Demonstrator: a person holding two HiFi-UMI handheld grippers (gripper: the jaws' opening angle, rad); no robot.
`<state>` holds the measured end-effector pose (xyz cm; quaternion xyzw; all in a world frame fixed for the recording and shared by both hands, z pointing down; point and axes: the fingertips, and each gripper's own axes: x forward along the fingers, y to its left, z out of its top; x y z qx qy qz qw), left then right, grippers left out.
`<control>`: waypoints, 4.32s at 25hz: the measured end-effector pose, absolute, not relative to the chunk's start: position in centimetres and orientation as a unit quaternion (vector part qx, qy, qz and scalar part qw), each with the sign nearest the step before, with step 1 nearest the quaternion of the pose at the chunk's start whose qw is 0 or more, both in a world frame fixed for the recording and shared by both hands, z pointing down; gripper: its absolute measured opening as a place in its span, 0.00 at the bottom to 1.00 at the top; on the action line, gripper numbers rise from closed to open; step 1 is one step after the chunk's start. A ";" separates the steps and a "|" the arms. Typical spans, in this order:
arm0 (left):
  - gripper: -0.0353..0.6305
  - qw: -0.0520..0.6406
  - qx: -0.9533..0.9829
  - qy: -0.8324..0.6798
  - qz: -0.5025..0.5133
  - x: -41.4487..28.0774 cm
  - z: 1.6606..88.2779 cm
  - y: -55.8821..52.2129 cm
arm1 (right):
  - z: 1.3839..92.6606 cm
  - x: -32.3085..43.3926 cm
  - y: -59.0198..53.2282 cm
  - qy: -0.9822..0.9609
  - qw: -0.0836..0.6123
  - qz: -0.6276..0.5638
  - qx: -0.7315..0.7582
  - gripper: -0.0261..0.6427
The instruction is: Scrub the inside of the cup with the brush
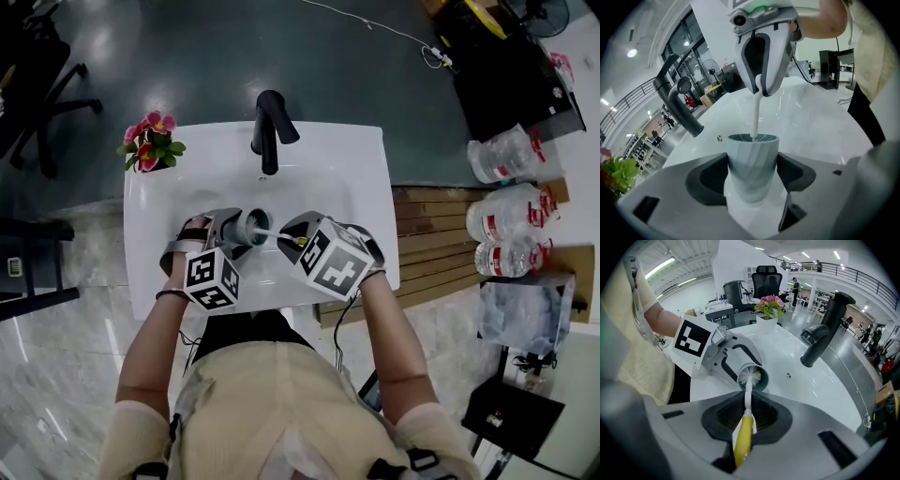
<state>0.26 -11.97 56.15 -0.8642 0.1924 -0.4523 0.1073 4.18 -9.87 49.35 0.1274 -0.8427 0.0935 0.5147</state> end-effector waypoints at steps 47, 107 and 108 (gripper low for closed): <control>0.54 0.068 -0.883 0.189 -0.424 0.4 55.8 -12.2 | 49.6 5.1 -10.3 -0.856 0.452 0.190 0.161 0.11; 0.53 0.084 -0.885 0.173 -0.423 1.1 55.8 -11.4 | 49.4 4.9 -8.9 -0.813 0.562 0.035 0.144 0.11; 0.53 0.086 -0.885 0.172 -0.425 1.2 55.9 -11.4 | 49.7 5.1 -8.8 -0.806 0.575 0.019 0.141 0.11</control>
